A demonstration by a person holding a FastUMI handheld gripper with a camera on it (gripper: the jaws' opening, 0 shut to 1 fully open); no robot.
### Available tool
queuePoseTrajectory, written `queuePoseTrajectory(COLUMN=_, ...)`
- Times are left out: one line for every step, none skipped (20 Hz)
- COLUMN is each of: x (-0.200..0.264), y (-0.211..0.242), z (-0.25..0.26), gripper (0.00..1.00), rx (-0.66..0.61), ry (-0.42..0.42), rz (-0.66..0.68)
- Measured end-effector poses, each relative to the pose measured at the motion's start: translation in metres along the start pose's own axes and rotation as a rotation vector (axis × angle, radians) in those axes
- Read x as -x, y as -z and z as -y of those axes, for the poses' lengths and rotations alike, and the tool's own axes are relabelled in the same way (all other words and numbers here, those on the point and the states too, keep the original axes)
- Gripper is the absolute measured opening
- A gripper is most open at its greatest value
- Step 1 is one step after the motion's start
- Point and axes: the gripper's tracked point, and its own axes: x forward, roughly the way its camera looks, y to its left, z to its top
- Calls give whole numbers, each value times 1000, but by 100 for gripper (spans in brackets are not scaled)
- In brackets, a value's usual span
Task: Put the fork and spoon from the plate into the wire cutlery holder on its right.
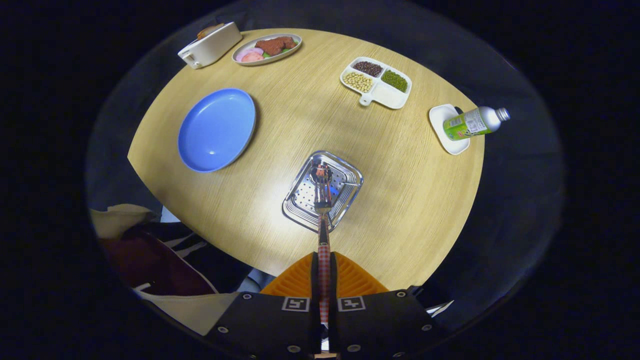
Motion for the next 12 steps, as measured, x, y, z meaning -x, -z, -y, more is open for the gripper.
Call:
queuePoseTrajectory(x=-1, y=-4, z=-1, gripper=6, rx=5, ry=-7, rz=-6)
queuePoseTrajectory(x=-3, y=-5, z=-2, gripper=6, rx=3, ry=-18, rz=-6)
queuePoseTrajectory(x=-5, y=-9, z=-4, gripper=6, rx=2, ry=-30, rz=-5)
queuePoseTrajectory(x=-5, y=-10, z=-4, gripper=6, rx=5, ry=-37, rz=-10)
queuePoseTrajectory(x=-7, y=-10, z=-4, gripper=6, rx=12, ry=-40, rz=-21)
queuePoseTrajectory(x=-8, y=-9, z=-3, gripper=8, rx=19, ry=-35, rz=-28)
queuePoseTrajectory(x=-9, y=-11, z=-2, gripper=8, rx=20, ry=-31, rz=-27)
queuePoseTrajectory(x=-10, y=-14, z=-2, gripper=9, rx=14, ry=-31, rz=-22)
queuePoseTrajectory(x=-10, y=-16, z=-2, gripper=11, rx=2, ry=-34, rz=-14)
queuePoseTrajectory(x=-10, y=-17, z=-2, gripper=13, rx=-11, ry=-37, rz=-8)
queuePoseTrajectory(x=-9, y=-19, z=-3, gripper=14, rx=-21, ry=-42, rz=-4)
queuePoseTrajectory(x=-9, y=-18, z=-2, gripper=15, rx=-27, ry=-41, rz=0)
